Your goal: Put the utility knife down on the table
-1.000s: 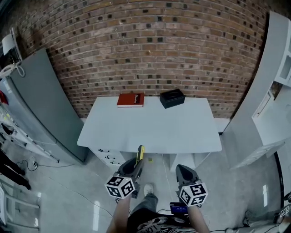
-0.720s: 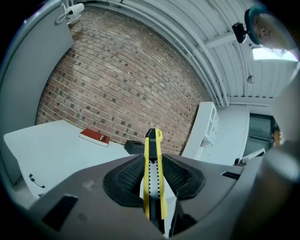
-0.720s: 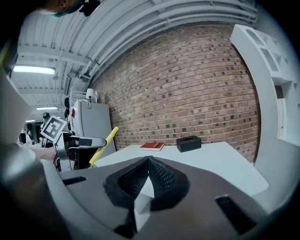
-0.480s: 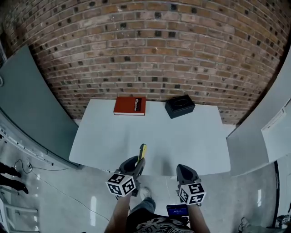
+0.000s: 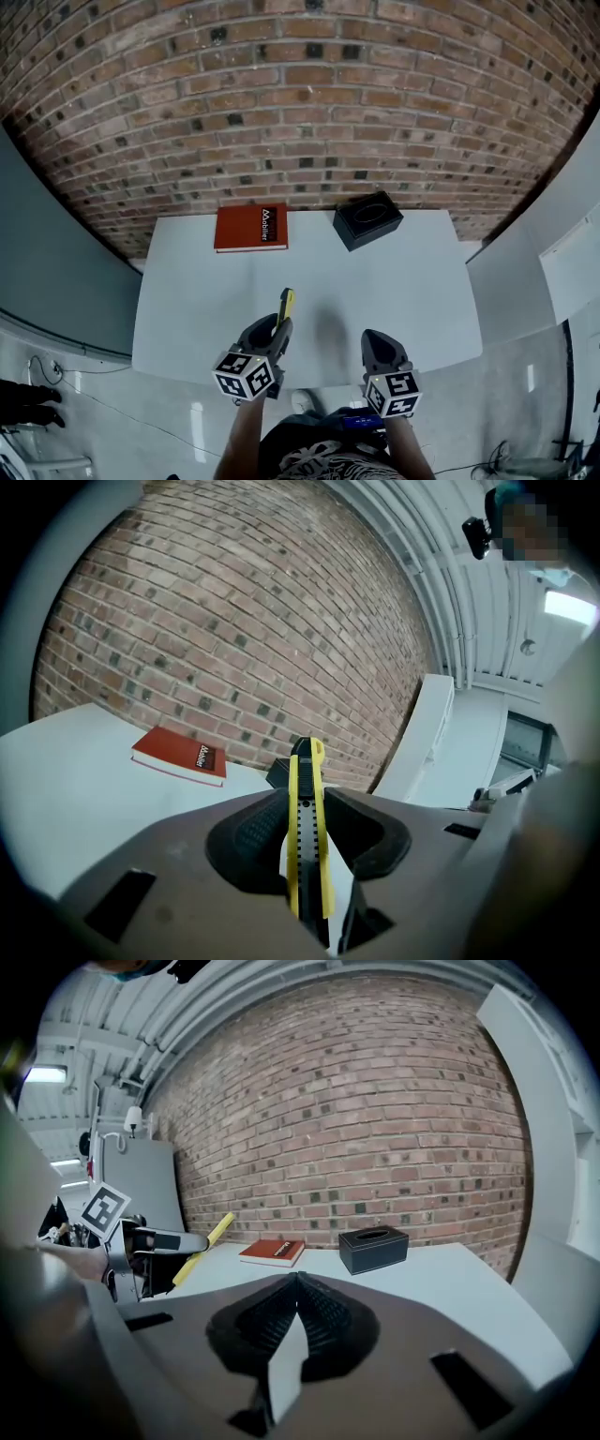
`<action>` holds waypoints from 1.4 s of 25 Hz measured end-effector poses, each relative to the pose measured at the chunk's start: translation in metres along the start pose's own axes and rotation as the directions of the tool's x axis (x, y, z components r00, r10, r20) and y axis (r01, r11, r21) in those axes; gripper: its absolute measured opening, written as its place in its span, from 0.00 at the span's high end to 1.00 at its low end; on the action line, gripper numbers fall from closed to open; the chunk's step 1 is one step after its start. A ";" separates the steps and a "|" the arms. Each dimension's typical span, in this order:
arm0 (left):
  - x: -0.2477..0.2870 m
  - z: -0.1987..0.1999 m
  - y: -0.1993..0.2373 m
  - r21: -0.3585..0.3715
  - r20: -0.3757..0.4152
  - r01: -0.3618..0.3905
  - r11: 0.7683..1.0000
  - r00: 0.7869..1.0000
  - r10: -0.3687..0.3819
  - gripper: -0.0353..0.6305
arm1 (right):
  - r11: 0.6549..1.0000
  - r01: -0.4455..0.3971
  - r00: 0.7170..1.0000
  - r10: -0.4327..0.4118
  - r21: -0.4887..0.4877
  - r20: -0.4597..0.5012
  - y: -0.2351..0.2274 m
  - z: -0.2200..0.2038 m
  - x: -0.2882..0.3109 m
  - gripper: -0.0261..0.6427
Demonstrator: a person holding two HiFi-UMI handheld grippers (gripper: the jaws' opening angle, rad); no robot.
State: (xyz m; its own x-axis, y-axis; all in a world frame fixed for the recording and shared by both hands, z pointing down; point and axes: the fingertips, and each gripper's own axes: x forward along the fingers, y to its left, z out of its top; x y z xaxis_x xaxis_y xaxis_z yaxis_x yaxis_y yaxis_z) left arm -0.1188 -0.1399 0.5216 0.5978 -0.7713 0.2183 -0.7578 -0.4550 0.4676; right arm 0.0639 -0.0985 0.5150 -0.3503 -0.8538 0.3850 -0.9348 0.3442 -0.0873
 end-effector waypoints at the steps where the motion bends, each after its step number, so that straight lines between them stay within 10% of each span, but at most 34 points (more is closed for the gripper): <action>1: 0.004 0.000 0.001 -0.003 -0.004 0.010 1.000 1.000 -0.010 0.76 | 1.000 0.023 1.000 -0.023 0.000 0.008 -0.004 0.002 0.000 0.96; 10: 0.029 0.024 -0.001 0.017 0.011 0.059 0.998 0.998 -0.060 0.76 | 0.994 0.112 0.991 -0.112 0.009 0.070 -0.024 0.023 -0.001 0.96; 35: 0.056 0.005 0.019 0.008 -0.062 0.015 1.000 0.998 -0.015 0.76 | 0.997 -0.007 1.000 0.007 0.073 0.005 -0.026 0.006 0.046 0.96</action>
State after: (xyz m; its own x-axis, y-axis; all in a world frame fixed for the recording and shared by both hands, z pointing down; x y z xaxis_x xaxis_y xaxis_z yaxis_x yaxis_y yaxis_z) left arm -0.1011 -0.1937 0.5377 0.6241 -0.7353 0.2643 -0.7506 -0.4703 0.4641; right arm 0.0716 -0.1495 0.5293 -0.3568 -0.8534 0.3799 -0.9341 0.3207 -0.1569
